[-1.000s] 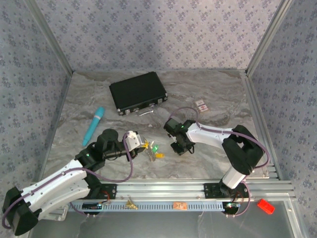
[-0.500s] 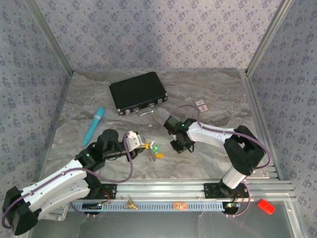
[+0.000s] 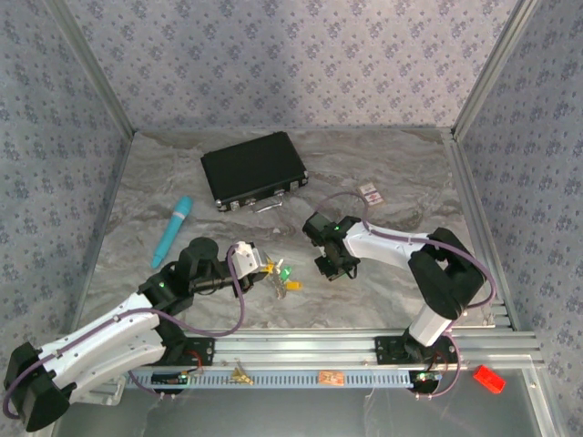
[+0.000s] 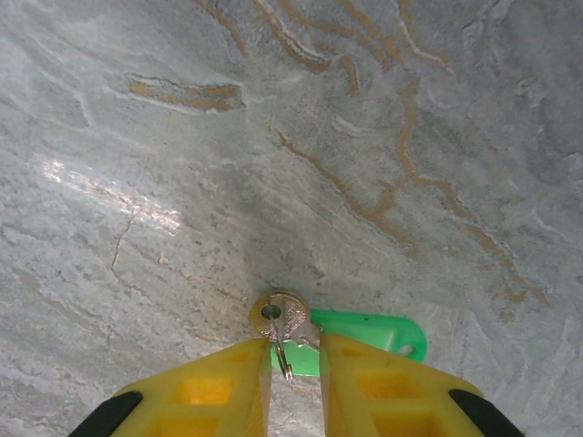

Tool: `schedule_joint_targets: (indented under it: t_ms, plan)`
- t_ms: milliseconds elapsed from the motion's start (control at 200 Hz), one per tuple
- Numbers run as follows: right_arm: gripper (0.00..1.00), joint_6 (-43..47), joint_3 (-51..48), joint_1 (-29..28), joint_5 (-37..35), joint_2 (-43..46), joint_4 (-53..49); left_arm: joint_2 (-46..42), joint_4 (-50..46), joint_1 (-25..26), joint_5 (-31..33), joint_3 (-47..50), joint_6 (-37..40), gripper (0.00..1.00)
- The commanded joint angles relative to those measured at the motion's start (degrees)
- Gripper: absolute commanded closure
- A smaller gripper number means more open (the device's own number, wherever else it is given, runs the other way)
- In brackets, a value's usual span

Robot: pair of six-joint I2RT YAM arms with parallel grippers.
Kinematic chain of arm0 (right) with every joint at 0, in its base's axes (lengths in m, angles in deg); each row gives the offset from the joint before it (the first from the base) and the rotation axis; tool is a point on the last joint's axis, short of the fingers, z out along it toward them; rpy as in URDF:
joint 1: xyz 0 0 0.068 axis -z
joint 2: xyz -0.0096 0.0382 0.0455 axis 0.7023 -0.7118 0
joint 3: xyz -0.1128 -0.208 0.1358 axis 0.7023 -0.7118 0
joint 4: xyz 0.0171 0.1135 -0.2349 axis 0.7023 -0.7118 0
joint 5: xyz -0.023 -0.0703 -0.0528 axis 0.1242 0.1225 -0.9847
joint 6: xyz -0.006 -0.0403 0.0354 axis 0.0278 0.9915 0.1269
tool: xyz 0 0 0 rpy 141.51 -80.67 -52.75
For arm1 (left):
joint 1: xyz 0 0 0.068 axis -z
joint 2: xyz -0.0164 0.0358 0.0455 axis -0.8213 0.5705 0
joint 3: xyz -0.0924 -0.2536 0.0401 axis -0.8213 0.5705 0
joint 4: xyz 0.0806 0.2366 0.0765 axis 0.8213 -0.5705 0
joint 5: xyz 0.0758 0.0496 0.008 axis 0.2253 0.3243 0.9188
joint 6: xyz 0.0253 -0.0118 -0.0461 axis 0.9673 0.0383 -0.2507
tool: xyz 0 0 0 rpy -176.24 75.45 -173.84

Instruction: Put the keys on the keyring

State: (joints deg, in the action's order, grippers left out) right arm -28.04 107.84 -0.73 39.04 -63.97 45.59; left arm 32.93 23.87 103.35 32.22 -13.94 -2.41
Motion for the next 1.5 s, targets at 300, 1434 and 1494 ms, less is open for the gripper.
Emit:
schedule_joint_targets:
  t_ms: [300, 1434, 1494]
  plan:
    - [0.81, -0.64, 1.1, 0.59, 1.14, -1.82, -0.12, -0.87, 0.83, 0.39, 0.0, -0.75, 0.49, 1.0]
    - [1.0, 8.53, -0.13, -0.82, 2.89, 8.22, 3.69, -0.59, 0.58, 0.5, -0.09, -0.75, 0.31, 1.0]
    - [1.0, 11.86, -0.33, -1.73, 3.07, 11.01, 4.64, -0.47, 0.36, 0.51, -0.15, -0.88, 0.23, 1.0]
